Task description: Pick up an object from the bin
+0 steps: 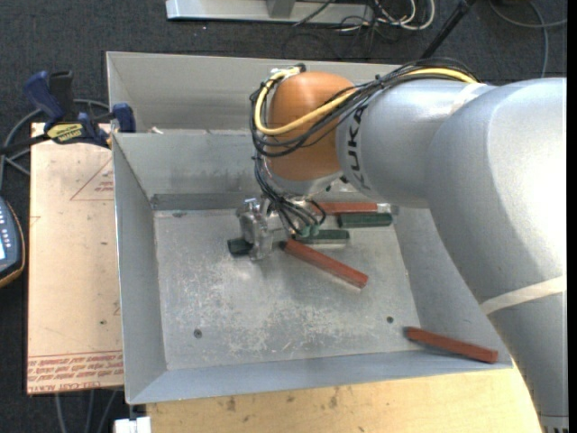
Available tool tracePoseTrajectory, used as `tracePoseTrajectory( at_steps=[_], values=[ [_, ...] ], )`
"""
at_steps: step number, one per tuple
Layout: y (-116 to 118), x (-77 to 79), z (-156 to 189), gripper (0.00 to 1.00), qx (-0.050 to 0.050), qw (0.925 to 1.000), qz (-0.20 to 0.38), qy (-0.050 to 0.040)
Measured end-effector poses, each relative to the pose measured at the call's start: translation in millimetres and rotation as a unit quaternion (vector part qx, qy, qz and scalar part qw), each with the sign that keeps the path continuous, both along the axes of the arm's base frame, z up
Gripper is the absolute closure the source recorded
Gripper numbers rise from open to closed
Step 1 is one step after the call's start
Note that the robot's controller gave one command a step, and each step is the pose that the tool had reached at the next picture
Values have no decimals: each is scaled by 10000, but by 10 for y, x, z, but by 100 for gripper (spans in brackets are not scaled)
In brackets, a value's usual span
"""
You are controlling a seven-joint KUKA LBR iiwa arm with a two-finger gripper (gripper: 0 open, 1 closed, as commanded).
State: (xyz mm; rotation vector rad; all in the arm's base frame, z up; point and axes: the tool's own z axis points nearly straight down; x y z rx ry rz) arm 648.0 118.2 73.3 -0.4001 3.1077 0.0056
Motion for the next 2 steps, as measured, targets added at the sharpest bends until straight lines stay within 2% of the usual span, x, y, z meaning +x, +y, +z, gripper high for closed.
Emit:
tracePoseTrajectory(
  at_steps=[1,2],
  values=[
    [295,-156,1255,100,-2,9998,215,-23],
    [332,-1,1950,100,-7,9994,351,-28]
  ],
)
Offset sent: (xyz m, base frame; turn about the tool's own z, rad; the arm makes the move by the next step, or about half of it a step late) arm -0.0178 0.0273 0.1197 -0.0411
